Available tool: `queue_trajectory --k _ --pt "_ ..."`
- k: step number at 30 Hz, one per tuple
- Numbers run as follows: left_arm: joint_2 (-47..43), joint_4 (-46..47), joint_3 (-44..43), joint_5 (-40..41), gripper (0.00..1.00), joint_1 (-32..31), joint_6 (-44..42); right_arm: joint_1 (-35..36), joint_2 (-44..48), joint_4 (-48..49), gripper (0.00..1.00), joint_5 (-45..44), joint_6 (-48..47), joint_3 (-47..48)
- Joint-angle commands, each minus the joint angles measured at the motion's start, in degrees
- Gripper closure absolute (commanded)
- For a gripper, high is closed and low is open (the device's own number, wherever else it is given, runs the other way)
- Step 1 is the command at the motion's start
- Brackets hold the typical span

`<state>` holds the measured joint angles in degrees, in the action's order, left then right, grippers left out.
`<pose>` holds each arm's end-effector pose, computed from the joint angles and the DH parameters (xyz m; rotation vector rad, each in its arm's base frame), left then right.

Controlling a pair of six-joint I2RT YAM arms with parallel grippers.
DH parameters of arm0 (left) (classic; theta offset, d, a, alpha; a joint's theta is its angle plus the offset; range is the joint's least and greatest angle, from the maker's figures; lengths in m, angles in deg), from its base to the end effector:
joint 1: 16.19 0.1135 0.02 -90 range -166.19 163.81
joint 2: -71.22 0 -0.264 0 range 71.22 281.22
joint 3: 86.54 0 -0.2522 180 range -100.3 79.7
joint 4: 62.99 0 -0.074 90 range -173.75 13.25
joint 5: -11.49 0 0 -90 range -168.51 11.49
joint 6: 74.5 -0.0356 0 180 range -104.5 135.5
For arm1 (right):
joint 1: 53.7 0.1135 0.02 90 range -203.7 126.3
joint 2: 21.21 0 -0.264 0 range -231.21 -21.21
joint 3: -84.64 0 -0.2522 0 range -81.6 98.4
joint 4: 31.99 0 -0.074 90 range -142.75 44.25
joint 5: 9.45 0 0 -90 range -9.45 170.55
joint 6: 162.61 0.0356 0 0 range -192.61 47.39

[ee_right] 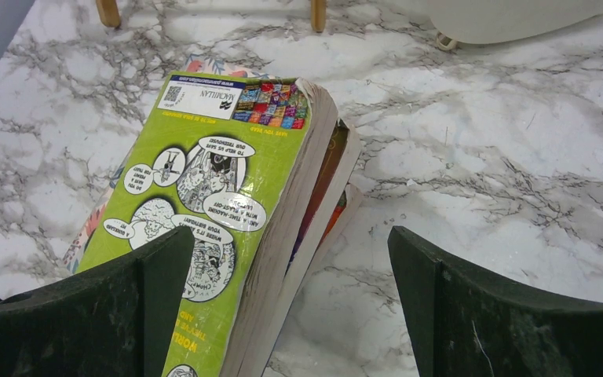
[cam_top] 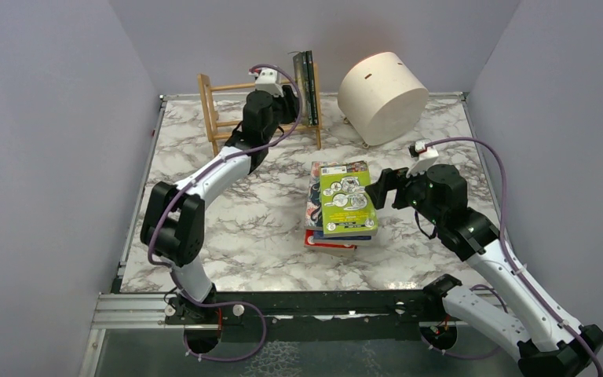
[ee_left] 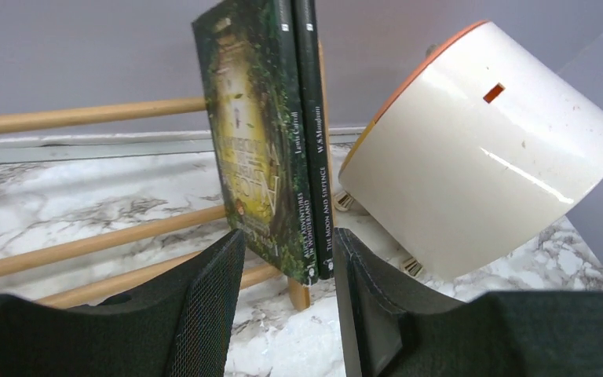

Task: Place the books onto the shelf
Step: Adjust the shelf at the center of the board.

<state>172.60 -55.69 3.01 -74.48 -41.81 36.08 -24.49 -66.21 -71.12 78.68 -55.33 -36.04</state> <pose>0.3879 -0.1832 0.3176 0.0183 1.6635 -0.5584 0.1552 0.0854 0.3166 -0.1905 2.0281 0.4835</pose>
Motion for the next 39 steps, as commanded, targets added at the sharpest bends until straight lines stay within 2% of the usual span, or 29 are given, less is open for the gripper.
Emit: queue_trajectory --k 1,4,8,10,16,28,39 --pt "-6.36 -4.77 3.93 9.35 0.61 -0.06 2.11 0.32 1.35 0.60 0.07 -1.21 0.18 -0.21" --pt "-7.28 -5.67 6.65 11.33 0.61 1.20 3.00 0.32 1.81 0.65 0.07 -1.04 0.15 -0.22" --pt "-7.03 -5.36 9.05 8.08 0.61 5.75 6.59 0.27 1.93 1.05 0.07 -0.44 0.13 -0.26" --pt "-7.01 -3.93 10.31 8.94 0.61 7.36 6.13 0.27 1.76 1.45 0.07 0.28 -0.03 -0.27" --pt "-5.63 -3.75 10.61 11.48 0.60 10.78 1.80 0.30 0.83 2.62 0.07 2.42 -0.18 -0.34" --pt "3.49 -0.73 7.71 3.81 0.61 17.81 -4.55 0.32 -0.28 3.52 0.07 6.30 -0.26 -1.08" --pt "10.57 1.60 0.91 0.74 0.66 22.23 -15.43 0.31 -2.95 4.14 0.07 8.14 -0.35 -0.95"
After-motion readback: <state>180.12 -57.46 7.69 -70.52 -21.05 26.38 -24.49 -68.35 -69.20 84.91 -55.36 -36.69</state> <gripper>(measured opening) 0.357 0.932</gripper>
